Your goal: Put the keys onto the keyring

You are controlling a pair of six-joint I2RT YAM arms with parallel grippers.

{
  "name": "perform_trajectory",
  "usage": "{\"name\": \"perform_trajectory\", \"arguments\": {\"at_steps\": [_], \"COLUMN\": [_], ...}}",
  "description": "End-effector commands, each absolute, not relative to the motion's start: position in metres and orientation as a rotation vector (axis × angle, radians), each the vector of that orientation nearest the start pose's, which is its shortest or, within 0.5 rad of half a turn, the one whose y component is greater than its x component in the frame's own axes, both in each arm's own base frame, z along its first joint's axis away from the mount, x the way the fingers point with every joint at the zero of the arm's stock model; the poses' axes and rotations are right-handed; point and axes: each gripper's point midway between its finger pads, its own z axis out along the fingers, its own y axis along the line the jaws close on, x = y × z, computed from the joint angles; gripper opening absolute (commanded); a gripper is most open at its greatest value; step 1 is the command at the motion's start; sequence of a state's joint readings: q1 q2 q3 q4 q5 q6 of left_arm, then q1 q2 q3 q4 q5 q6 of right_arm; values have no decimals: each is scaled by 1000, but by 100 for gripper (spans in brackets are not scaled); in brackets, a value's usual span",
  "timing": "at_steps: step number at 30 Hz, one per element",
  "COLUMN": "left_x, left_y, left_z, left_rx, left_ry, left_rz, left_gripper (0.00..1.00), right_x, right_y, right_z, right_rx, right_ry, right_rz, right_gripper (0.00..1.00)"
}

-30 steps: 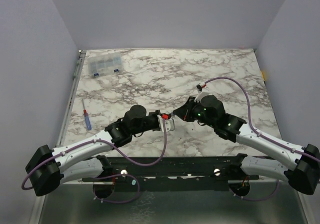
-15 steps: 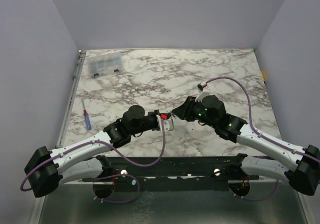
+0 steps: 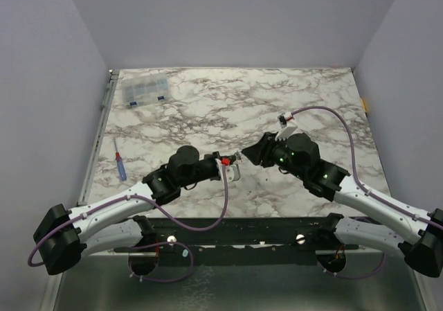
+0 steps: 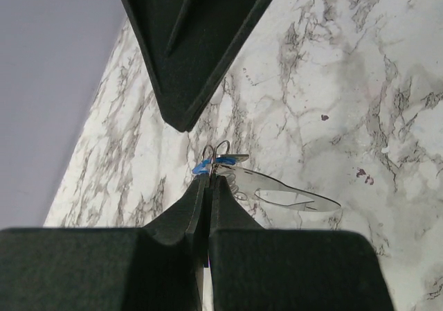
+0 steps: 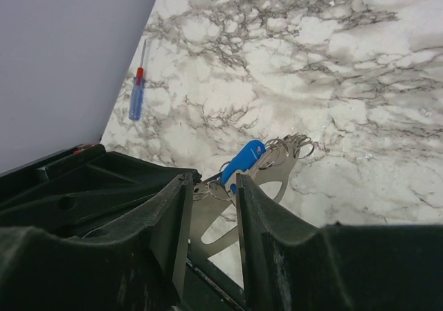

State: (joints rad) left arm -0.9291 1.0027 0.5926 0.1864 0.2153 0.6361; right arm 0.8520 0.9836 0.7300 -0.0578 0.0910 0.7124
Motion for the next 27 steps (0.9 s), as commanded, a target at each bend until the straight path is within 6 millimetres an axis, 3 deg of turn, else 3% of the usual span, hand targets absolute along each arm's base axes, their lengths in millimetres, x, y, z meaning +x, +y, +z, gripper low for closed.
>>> {"name": "perform_trajectory", "arguments": {"at_steps": [1, 6, 12, 15, 19, 27], "left_x": [208, 208, 208, 208, 205, 190], "left_y": [-298, -297, -293, -290, -289, -292], "left_z": [223, 229, 246, 254, 261, 267], "left_rx": [1330, 1310, 1248, 1219, 1207, 1230], "left_ry": [1117, 1111, 1080, 1059, 1035, 972], "left_rz": [-405, -411, -465, -503, -541, -616], "left_gripper": [0, 0, 0, 0, 0, 0], "right_x": [232, 226, 202, 188, 186, 190], "right_y": [260, 259, 267, 271, 267, 277], "right_z": [237, 251, 257, 262, 268, 270], "right_rx": [-112, -197, -470, -590, -641, -818], "right_ry": [1908, 1777, 1598, 1493, 1428, 1271], "right_rz": [868, 906, 954, 977, 937, 826], "right_gripper": [42, 47, 51, 64, 78, 79]}}
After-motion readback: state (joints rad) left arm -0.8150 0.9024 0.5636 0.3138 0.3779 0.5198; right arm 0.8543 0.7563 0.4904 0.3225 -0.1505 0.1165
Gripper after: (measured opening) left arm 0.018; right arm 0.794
